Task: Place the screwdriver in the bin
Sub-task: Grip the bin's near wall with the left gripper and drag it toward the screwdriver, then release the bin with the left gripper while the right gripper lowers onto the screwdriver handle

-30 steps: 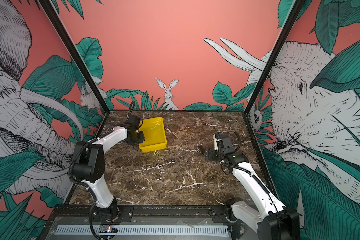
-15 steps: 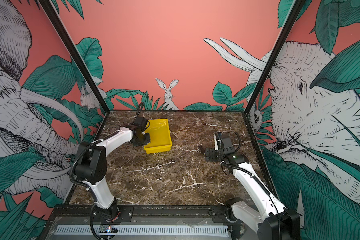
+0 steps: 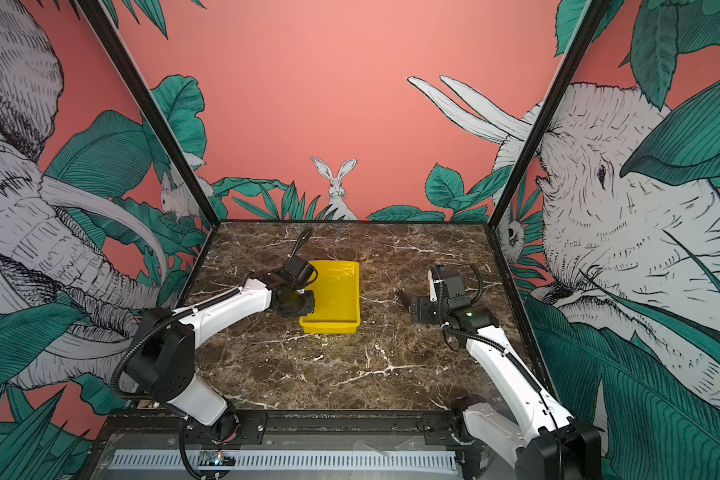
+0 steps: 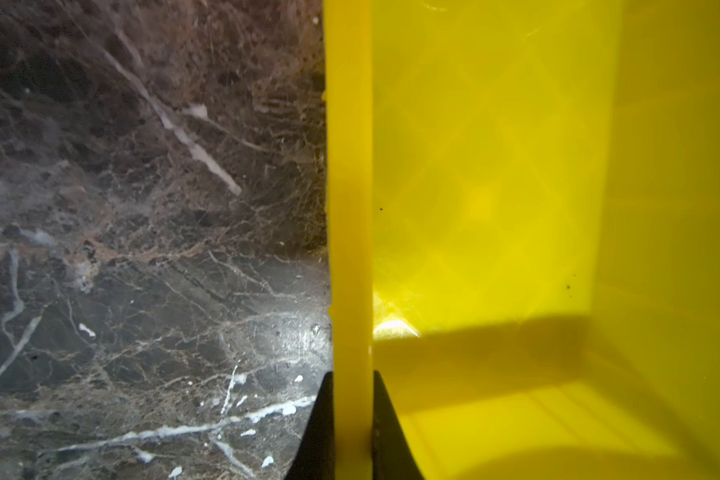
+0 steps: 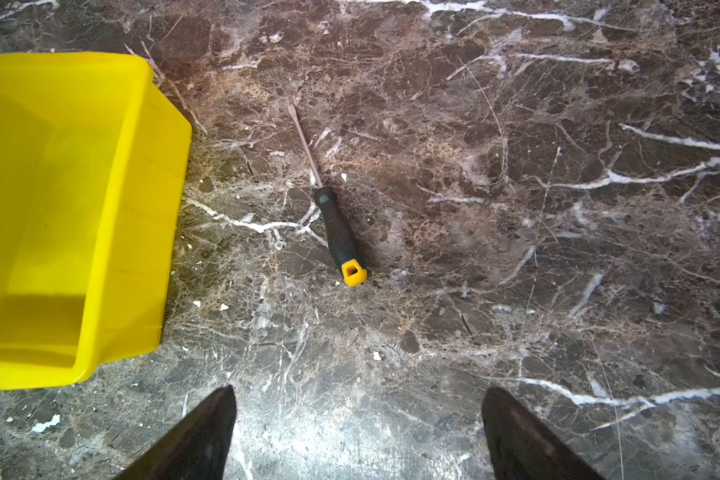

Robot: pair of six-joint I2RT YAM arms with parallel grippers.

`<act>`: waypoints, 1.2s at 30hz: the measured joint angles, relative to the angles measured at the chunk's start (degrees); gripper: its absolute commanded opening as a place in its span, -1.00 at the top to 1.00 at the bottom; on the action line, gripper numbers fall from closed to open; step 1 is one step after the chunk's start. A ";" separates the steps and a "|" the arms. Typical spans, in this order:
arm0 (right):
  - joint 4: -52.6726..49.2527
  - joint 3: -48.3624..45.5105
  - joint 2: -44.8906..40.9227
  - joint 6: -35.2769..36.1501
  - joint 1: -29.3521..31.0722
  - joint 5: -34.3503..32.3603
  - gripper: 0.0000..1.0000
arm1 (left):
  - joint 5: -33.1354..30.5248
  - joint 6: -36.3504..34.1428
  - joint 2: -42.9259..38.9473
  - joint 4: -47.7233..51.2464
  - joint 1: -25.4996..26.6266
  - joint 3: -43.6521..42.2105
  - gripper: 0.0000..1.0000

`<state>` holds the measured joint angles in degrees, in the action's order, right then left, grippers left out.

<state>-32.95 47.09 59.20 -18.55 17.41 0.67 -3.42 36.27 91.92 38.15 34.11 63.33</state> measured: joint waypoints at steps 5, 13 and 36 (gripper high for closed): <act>0.04 0.00 0.35 -0.13 0.00 0.02 -0.84 | -0.04 1.44 0.07 -1.44 0.96 -0.39 0.92; 0.04 0.00 0.66 -0.15 0.00 0.07 -0.84 | -0.24 1.84 1.40 -2.67 1.86 -0.37 0.35; -2.14 13.68 15.80 11.39 -0.20 1.68 -0.98 | -2.82 -10.34 -8.79 -0.11 -0.46 18.25 -0.99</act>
<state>-35.09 60.77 75.00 -7.16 17.21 2.35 -6.24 25.93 83.13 38.04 33.65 81.58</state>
